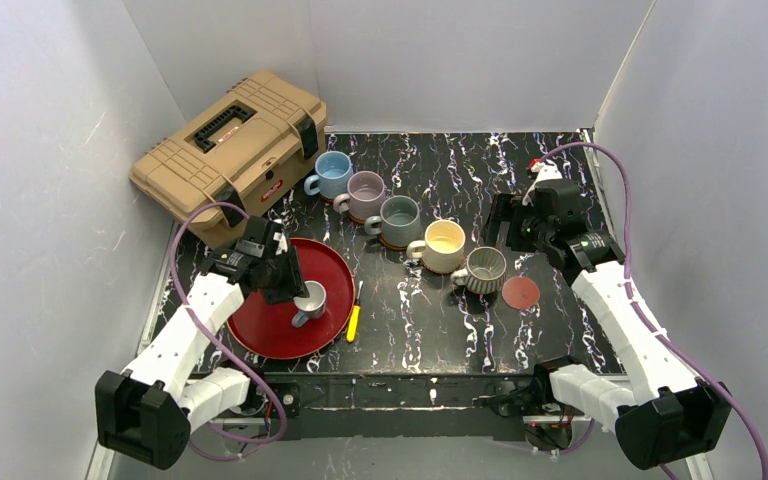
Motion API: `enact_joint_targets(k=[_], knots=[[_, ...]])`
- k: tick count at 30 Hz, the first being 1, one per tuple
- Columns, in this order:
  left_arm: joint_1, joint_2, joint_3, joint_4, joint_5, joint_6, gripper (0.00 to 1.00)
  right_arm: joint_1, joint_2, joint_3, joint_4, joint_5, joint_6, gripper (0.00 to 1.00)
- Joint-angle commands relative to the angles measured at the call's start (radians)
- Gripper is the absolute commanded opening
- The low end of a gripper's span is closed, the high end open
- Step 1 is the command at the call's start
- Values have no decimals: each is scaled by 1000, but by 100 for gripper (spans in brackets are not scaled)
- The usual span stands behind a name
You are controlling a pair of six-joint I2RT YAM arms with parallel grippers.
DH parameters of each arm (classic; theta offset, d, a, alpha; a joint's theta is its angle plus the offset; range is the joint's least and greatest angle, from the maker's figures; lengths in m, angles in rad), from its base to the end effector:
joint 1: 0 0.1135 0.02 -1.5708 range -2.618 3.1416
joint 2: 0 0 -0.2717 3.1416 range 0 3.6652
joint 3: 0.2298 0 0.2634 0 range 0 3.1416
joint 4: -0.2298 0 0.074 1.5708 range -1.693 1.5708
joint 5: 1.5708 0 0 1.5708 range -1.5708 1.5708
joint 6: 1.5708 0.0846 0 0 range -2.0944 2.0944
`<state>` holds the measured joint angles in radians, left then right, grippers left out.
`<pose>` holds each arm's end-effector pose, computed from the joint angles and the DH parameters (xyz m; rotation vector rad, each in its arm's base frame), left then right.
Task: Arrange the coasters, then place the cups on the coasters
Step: Pick up the cup from the tray.
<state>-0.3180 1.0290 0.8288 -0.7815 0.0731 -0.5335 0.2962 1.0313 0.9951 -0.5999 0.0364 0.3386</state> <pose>0.2176 -0.0781 0.2224 -0.2513 2.5920 -0.4130 0.2557 0.0748 0.3031 0.0676 2.2231 0.3118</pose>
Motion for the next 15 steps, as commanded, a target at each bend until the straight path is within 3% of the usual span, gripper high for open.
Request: enact_joint_targets(k=[1,7,15], knots=[[5,36,-12,19,10,7,36,-3,-13,51,-4,-14,4,98],[4,31,-13,-32,-122,43,34,-3,-18,50,-7,-13,-39,98],[4,78,-39,17,-141,75,30,-3,-9,45,-1,-57,10,100]])
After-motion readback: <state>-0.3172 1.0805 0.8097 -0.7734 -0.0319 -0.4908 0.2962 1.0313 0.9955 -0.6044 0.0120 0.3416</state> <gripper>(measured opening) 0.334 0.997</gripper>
